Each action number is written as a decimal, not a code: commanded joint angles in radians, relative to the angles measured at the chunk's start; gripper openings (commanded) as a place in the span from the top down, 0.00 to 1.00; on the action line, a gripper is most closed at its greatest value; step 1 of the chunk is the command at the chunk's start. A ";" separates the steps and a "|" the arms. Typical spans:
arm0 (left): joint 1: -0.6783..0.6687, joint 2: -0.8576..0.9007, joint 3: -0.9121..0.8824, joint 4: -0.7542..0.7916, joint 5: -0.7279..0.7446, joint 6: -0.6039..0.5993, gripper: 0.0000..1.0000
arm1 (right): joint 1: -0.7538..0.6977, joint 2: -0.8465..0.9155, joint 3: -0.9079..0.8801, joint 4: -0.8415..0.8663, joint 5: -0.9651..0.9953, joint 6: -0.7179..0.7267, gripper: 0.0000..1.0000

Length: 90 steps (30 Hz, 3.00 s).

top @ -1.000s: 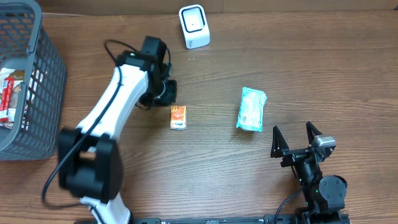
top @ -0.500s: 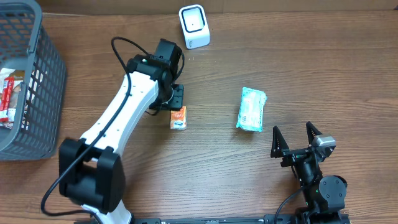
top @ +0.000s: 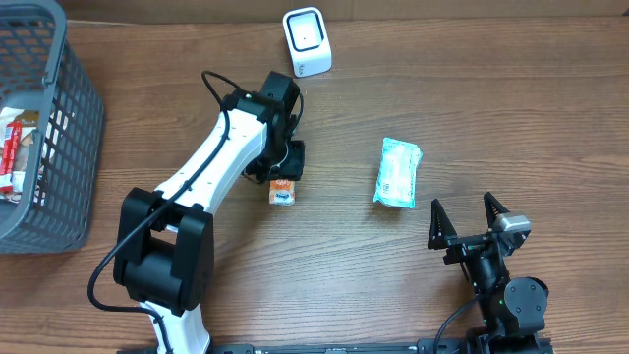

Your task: Scan the item barcode

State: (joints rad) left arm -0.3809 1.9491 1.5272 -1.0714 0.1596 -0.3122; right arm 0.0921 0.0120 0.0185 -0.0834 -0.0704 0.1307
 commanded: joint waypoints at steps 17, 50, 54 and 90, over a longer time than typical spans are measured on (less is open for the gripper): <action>-0.299 0.003 0.094 0.306 0.090 -0.172 0.31 | -0.003 -0.009 -0.011 0.003 0.010 0.004 0.00; -0.369 0.098 0.091 0.316 0.104 -0.271 0.96 | -0.003 -0.009 -0.011 0.003 0.010 0.004 0.00; -0.364 0.088 0.103 0.316 0.114 -0.271 0.96 | -0.003 -0.009 -0.011 0.003 0.010 0.004 0.00; -0.224 -0.070 0.089 0.097 -0.071 -0.275 0.96 | -0.003 -0.009 -0.011 0.003 0.010 0.004 0.00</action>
State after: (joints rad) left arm -0.5701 1.8954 1.6283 -0.9798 0.1829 -0.5854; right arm 0.0921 0.0120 0.0185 -0.0826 -0.0700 0.1310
